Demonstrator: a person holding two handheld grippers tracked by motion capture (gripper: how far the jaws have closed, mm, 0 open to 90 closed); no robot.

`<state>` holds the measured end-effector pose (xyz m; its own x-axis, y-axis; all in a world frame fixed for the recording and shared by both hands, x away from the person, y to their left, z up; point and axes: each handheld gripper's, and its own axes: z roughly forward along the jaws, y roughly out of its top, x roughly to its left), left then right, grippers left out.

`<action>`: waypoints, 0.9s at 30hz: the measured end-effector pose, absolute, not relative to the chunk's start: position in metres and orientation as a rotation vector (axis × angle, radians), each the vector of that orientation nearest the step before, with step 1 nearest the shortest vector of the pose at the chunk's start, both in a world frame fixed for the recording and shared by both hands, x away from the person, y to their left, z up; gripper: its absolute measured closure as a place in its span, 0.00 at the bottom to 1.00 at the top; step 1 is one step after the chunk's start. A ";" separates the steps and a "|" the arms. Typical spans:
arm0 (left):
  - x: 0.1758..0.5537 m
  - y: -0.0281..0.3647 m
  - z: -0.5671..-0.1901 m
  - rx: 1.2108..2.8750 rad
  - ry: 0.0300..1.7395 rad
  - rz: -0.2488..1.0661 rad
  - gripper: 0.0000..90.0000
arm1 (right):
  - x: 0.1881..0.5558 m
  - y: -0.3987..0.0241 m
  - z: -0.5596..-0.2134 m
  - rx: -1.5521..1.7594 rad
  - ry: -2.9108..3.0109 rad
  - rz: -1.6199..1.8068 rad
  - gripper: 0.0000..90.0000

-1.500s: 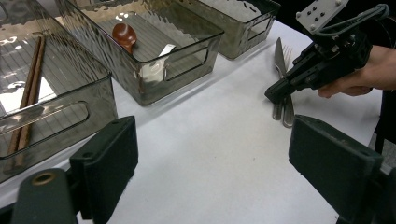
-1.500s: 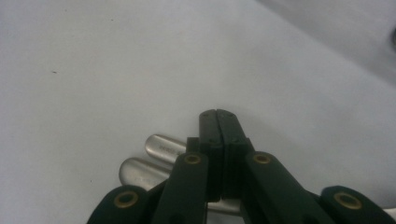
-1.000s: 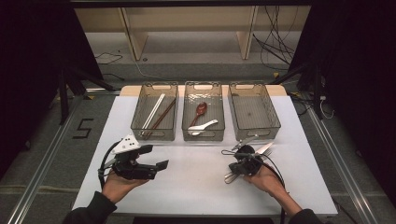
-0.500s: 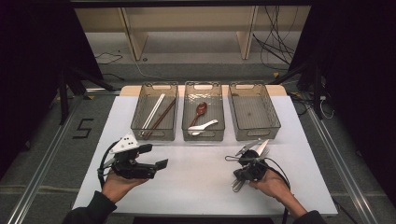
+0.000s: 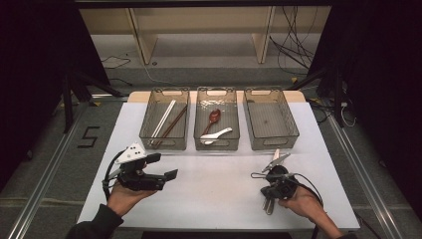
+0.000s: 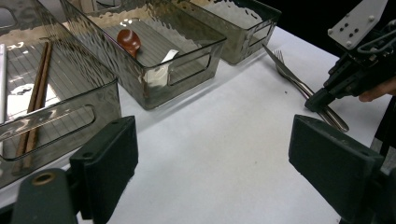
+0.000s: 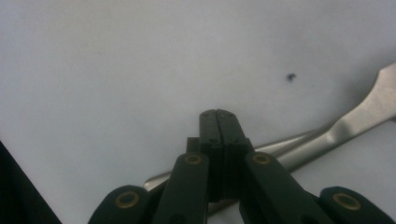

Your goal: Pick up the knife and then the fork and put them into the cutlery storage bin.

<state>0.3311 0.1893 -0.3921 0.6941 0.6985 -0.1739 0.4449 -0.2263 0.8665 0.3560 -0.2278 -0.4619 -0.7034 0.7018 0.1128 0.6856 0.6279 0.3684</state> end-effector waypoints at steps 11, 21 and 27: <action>0.331 0.192 -0.391 1.854 0.895 0.319 0.17 | 0.353 -0.246 -0.459 1.220 2.786 0.547 1.00; 0.331 0.192 -0.391 1.854 0.895 0.321 0.17 | 0.353 -0.263 -0.457 1.261 2.767 0.502 1.00; 0.331 0.193 -0.390 1.851 0.891 0.327 0.17 | 0.356 -0.266 -0.457 1.267 2.766 0.488 1.00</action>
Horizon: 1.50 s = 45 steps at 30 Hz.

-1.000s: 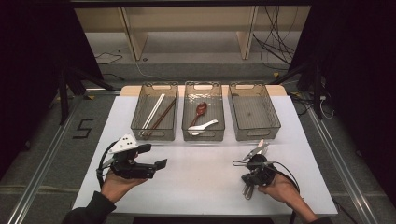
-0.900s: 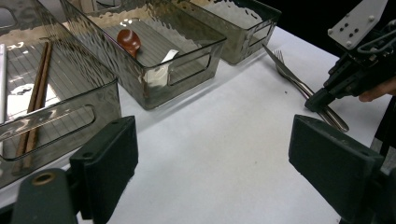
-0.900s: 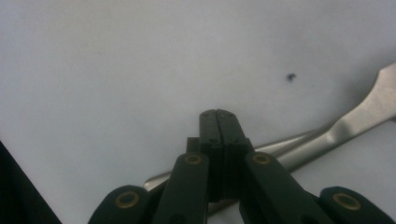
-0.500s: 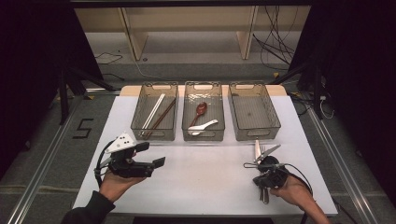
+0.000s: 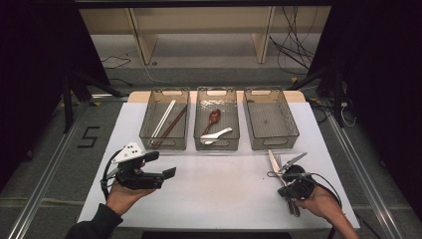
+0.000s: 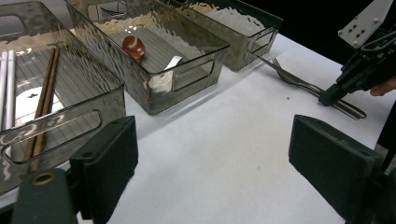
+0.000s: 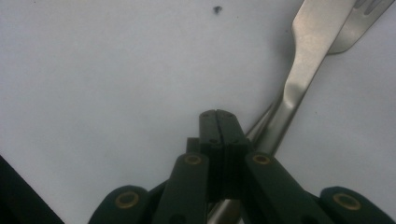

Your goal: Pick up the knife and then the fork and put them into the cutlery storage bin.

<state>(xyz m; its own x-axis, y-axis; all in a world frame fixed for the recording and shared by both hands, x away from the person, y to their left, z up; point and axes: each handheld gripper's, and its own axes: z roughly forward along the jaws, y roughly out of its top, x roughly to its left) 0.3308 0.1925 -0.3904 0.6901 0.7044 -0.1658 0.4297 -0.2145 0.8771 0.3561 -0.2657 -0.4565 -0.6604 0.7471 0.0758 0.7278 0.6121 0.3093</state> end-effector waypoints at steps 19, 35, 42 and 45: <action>0.330 0.195 -0.390 1.833 0.895 0.338 0.17 | 0.358 -0.273 -0.433 1.286 2.684 0.681 0.80; 0.328 0.196 -0.388 1.815 0.879 0.338 0.16 | 0.363 -0.277 -0.425 1.433 2.508 0.705 0.37; 0.328 0.196 -0.389 1.821 0.881 0.335 0.15 | 0.368 -0.278 -0.430 1.466 2.513 0.683 0.35; 0.328 0.196 -0.390 1.822 0.884 0.334 0.15 | 0.370 -0.278 -0.432 1.474 2.527 0.657 0.35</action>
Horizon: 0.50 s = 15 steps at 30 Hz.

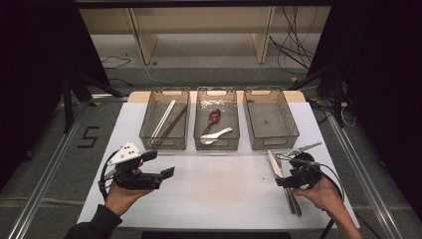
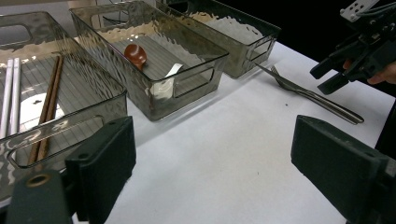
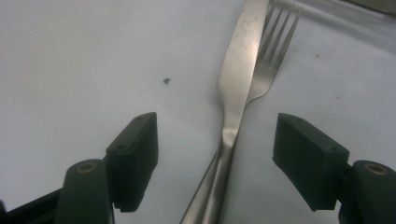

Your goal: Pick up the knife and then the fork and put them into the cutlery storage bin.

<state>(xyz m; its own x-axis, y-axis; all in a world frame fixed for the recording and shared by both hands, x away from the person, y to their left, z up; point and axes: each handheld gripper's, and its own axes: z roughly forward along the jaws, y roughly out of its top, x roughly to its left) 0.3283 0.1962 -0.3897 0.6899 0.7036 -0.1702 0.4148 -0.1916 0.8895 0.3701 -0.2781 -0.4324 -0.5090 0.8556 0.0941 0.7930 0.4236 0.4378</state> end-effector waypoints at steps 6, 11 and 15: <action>0.328 0.195 -0.390 1.826 0.885 0.335 0.15 | 0.376 -0.276 -0.438 1.493 2.551 0.597 0.38; 0.329 0.195 -0.391 1.828 0.886 0.331 0.15 | 0.380 -0.273 -0.442 1.504 2.573 0.551 0.48; 0.329 0.195 -0.391 1.833 0.884 0.331 0.15 | 0.384 -0.275 -0.448 1.523 2.588 0.513 0.59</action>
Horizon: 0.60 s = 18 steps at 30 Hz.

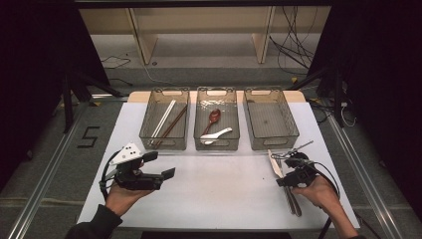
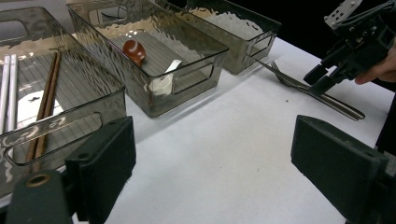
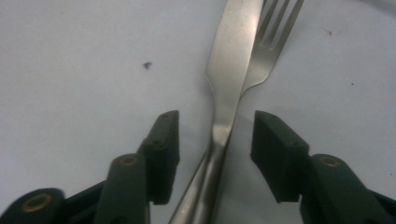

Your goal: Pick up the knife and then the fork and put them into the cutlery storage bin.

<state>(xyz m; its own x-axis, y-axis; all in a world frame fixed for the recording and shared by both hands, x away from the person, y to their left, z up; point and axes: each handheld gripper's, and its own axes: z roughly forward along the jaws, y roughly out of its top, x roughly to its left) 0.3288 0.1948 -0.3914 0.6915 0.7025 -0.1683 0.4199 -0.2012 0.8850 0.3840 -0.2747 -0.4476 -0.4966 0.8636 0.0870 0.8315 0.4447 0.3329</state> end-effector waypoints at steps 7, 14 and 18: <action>0.328 0.194 -0.391 1.839 0.879 0.334 0.15 | 0.386 -0.277 -0.454 1.536 2.611 0.476 0.73; 0.329 0.194 -0.391 1.842 0.885 0.337 0.15 | 0.385 -0.274 -0.454 1.514 2.616 0.462 0.84; 0.329 0.194 -0.391 1.843 0.885 0.342 0.15 | 0.386 -0.278 -0.454 1.543 2.617 0.492 0.87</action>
<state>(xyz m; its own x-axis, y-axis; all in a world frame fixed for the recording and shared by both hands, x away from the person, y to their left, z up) 0.3287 0.1937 -0.3909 0.6894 0.7073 -0.1566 0.4177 -0.2115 0.8836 0.3865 -0.2776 -0.4540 -0.4959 0.8619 0.1056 0.8414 0.4469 0.3040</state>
